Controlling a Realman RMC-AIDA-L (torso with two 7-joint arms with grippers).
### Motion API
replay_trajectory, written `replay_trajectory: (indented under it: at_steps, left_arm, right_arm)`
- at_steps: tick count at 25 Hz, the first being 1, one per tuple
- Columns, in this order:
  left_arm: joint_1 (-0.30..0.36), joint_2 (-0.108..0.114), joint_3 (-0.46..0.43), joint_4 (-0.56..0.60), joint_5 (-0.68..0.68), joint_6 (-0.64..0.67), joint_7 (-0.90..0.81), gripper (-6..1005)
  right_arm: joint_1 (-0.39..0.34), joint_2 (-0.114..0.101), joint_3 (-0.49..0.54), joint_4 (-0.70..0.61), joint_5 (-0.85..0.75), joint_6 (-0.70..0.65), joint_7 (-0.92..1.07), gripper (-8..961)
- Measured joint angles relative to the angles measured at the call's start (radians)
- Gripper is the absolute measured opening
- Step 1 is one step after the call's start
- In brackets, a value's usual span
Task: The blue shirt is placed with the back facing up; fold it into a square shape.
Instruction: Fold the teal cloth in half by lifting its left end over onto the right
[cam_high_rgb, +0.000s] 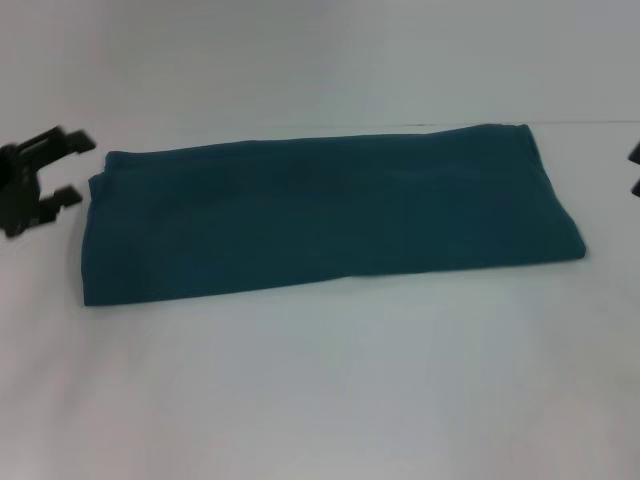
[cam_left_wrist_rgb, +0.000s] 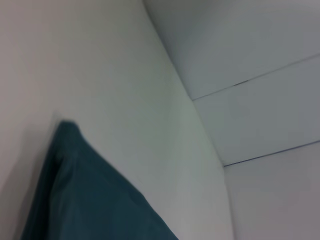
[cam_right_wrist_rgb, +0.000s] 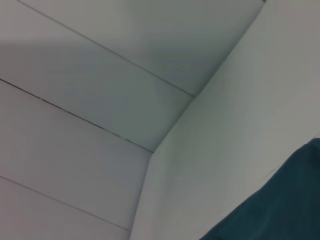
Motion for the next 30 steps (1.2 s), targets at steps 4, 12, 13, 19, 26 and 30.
replay_trajectory:
  at_steps: [4, 12, 13, 19, 26, 30]
  left_arm:
    - [0.050, -0.006, -0.058, -0.060, -0.004, 0.060, -0.050, 887]
    - [0.116, -0.048, -0.060, -0.103, 0.002, 0.036, -0.105, 883]
    - [0.121, -0.053, -0.060, -0.104, 0.005, 0.027, -0.108, 883]
    - [0.140, -0.064, -0.056, -0.119, 0.013, -0.030, -0.123, 883]
    - [0.140, -0.065, -0.053, -0.120, 0.021, -0.075, -0.144, 884]
    - [0.136, -0.065, -0.051, -0.121, 0.023, -0.088, -0.157, 884]
  right_arm:
    - [-0.021, -0.010, 0.008, 0.000, -0.002, -0.004, -0.003, 748]
    - [0.005, -0.023, 0.001, -0.001, -0.004, 0.000, -0.019, 748]
    - [0.008, -0.023, 0.000, -0.001, -0.004, 0.000, -0.020, 748]
    - [0.009, -0.025, 0.000, -0.002, -0.004, -0.011, -0.021, 748]
    - [0.006, -0.022, 0.000, 0.001, -0.004, -0.015, -0.018, 748]
    - [0.003, -0.021, 0.004, 0.001, -0.004, -0.017, -0.015, 748]
